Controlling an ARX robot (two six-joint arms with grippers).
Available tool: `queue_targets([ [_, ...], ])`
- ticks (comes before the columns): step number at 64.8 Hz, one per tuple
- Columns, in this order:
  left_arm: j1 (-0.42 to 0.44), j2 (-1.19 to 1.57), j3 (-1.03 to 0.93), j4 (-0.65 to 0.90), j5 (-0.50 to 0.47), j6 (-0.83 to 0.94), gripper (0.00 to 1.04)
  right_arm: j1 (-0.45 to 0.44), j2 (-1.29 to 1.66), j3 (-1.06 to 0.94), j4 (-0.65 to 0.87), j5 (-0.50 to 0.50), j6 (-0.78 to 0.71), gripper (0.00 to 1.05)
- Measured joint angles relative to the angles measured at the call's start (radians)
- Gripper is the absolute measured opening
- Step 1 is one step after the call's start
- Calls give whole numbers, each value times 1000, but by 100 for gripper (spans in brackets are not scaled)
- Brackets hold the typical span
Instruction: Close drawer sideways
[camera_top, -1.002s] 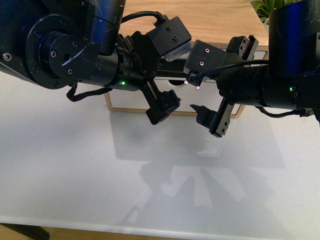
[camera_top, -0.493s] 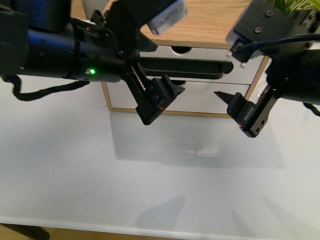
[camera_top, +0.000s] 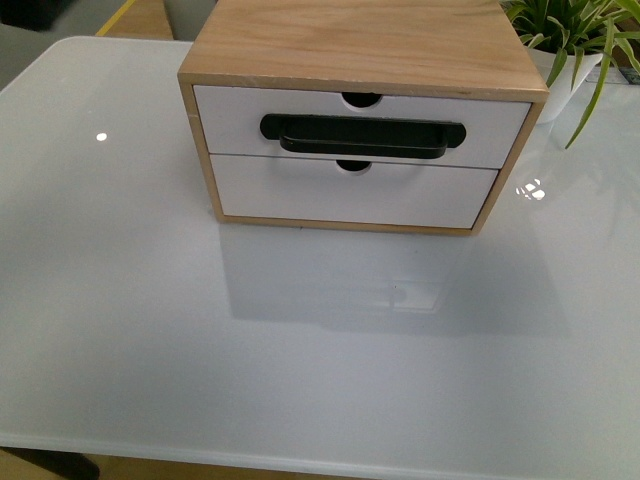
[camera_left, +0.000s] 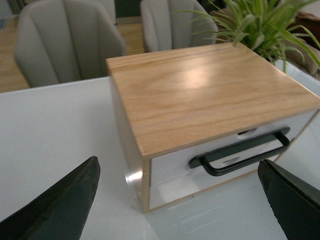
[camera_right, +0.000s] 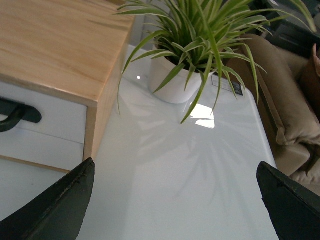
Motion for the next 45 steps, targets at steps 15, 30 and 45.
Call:
queue_targets([
  [15, 98, -194, -153, 140, -298, -35, 76, -8, -99, -133, 230, -76, 240, 67],
  [30, 83, -362, -363, 182, -350, -19, 23, -84, -309, -276, 163, -148, 296, 12],
  [45, 83, -526, -474, 128, -352, -16, 2, -84, -452, -368, 111, -152, 299, 2],
])
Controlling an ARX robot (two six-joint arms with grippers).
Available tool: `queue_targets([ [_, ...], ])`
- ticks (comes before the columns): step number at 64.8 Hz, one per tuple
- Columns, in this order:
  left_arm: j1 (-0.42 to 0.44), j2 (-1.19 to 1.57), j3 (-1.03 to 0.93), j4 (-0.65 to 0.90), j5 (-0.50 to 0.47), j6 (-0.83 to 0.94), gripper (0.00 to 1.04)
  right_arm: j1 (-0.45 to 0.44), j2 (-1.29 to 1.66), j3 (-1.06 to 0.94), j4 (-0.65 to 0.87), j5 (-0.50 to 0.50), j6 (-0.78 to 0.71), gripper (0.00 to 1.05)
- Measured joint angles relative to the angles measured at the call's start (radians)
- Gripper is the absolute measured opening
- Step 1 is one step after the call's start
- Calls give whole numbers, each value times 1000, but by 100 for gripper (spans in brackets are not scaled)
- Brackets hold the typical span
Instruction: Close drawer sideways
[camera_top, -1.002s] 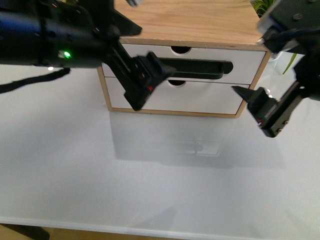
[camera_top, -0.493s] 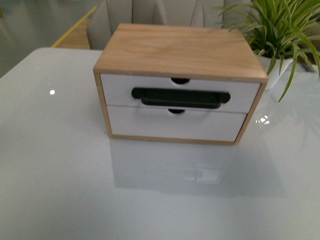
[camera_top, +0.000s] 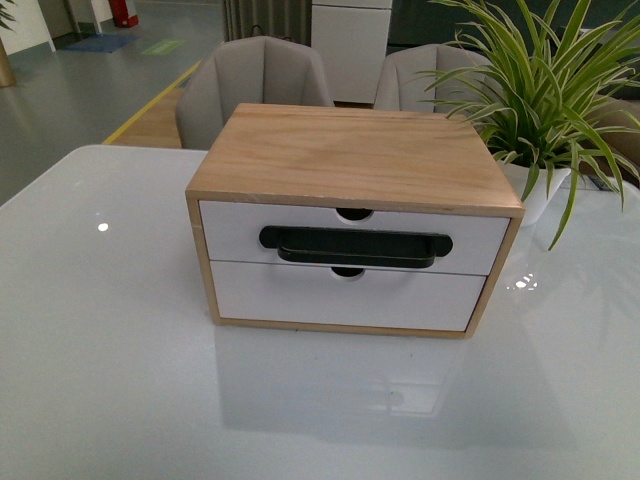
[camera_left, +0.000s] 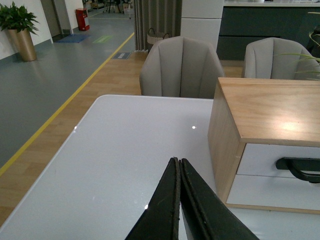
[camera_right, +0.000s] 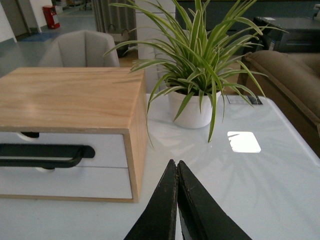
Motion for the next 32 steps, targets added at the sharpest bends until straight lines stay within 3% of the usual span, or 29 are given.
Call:
queue_targets([
  [15, 0, -185, -73, -111, 0, 1, 2, 0, -235, -24, -198, 0, 0, 2],
  [18, 0, -193, -106, -74, 0, 1, 2, 0, -290, -24, -247, 0, 0, 2],
  [32, 0, -372, -121, -236, 0, 2, 2, 0, -463, -25, -407, 0, 0, 2],
])
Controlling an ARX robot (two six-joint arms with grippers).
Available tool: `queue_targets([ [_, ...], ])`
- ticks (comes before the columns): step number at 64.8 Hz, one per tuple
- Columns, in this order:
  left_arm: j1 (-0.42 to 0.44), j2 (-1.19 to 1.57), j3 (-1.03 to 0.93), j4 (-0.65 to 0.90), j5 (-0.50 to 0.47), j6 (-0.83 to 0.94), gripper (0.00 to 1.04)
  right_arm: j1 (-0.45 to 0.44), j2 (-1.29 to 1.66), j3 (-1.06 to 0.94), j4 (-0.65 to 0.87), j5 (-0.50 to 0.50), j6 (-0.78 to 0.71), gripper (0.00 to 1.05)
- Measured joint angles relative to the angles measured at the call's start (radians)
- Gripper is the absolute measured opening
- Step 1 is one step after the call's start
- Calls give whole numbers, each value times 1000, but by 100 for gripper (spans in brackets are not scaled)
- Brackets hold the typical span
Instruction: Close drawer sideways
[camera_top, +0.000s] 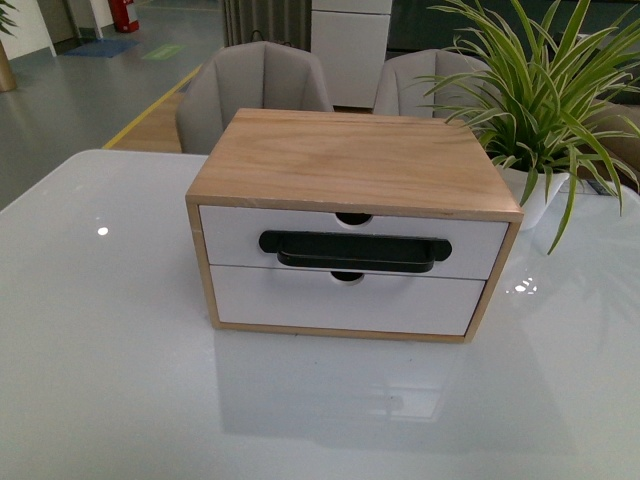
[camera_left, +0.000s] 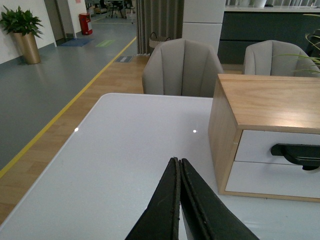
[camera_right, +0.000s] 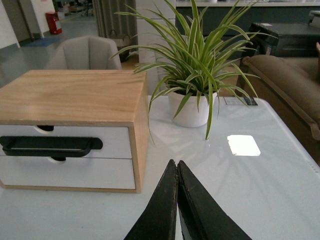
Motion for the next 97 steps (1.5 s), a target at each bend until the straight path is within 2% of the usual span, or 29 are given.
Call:
queue_targets([
  [25, 0, -233, 0, -221, 0, 0, 2, 0, -190, 0, -185, 0, 0, 2],
  [45, 0, -346, 0, -333, 0, 0, 2, 0, -285, 0, -281, 0, 0, 2],
  [51, 0, -373, 0, -361, 0, 0, 2, 0, -420, 0, -444, 1, 0, 2],
  [55, 0, -389, 0, -379, 0, 0, 2, 0, -452, 0, -455, 0, 0, 2],
  [60, 0, -518, 0, -534, 0, 0, 2, 0, -455, 0, -457, 1, 0, 2],
  [79, 0, -558, 0, -552, 0, 0, 2, 0, -458, 0, -459, 1, 0, 2],
  [80, 0, -558, 0, -552, 0, 0, 6, 0, -458, 0, -459, 1, 0, 3],
  [84, 0, -558, 0, -552, 0, 0, 25, 0, -458, 0, -459, 0, 0, 22],
  [97, 0, -558, 0, -552, 0, 0, 67, 0, -458, 0, -459, 0, 0, 64],
])
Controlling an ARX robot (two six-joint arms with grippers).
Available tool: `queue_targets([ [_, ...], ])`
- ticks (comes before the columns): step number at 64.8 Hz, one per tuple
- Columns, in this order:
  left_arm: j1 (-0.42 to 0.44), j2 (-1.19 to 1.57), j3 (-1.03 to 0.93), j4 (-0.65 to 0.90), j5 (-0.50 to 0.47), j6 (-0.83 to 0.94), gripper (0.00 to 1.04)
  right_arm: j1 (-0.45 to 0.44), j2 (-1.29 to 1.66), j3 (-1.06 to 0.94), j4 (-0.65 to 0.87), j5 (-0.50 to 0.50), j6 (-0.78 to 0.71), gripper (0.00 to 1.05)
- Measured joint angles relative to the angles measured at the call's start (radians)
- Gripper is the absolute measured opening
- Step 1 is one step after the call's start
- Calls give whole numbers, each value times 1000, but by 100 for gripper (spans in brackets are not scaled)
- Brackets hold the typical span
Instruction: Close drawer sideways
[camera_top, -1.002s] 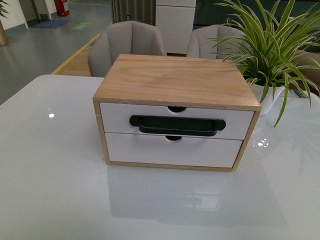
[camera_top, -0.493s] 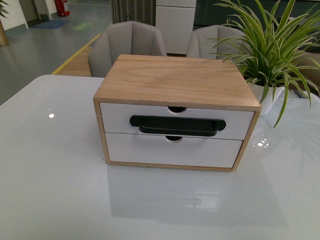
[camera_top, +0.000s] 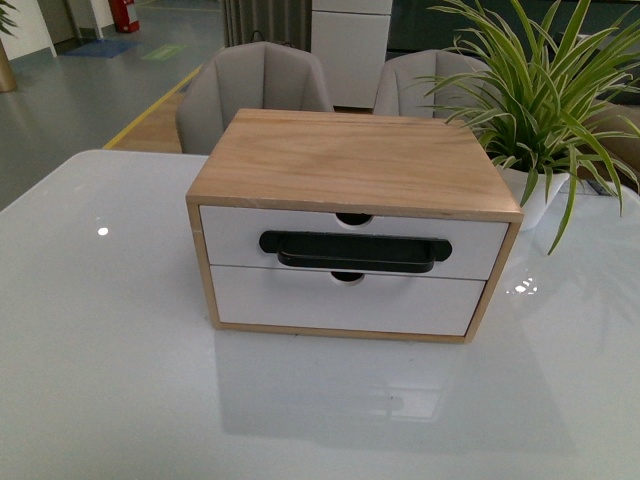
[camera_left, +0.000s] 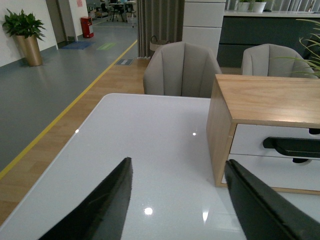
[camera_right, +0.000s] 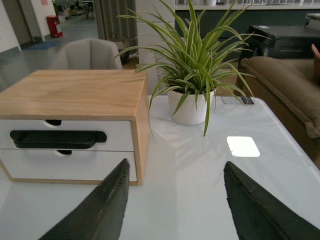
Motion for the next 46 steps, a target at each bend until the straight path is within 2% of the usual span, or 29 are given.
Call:
queue_targets([
  [8, 0, 0, 0, 0, 0, 0, 94, 0, 0, 0, 0, 0, 0, 89],
  [11, 0, 0, 0, 0, 0, 3, 98, 0, 0, 0, 0, 0, 1, 97],
  [46, 0, 0, 0, 0, 0, 3, 96, 0, 0, 0, 0, 0, 1, 96],
])
